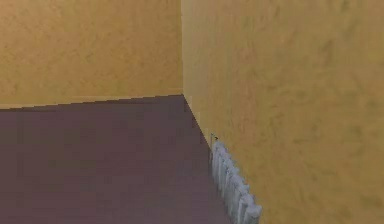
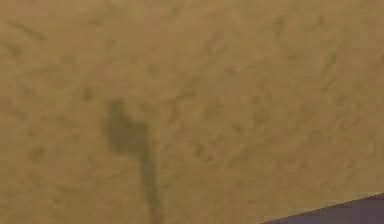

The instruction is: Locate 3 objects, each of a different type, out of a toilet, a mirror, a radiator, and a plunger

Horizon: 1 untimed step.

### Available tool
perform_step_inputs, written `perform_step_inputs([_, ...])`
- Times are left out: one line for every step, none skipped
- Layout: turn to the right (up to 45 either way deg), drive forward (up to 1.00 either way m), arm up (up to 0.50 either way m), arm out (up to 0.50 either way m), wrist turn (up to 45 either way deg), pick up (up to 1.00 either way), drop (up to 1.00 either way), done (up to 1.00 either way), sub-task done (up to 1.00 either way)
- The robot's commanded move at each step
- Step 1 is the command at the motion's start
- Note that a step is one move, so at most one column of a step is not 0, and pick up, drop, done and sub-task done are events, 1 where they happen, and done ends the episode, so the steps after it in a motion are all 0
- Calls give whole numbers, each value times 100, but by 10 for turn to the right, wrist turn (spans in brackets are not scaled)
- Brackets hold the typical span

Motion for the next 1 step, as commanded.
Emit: perform_step_inputs([120, 0, 0, 0, 0, 0, 0, 0, 0])
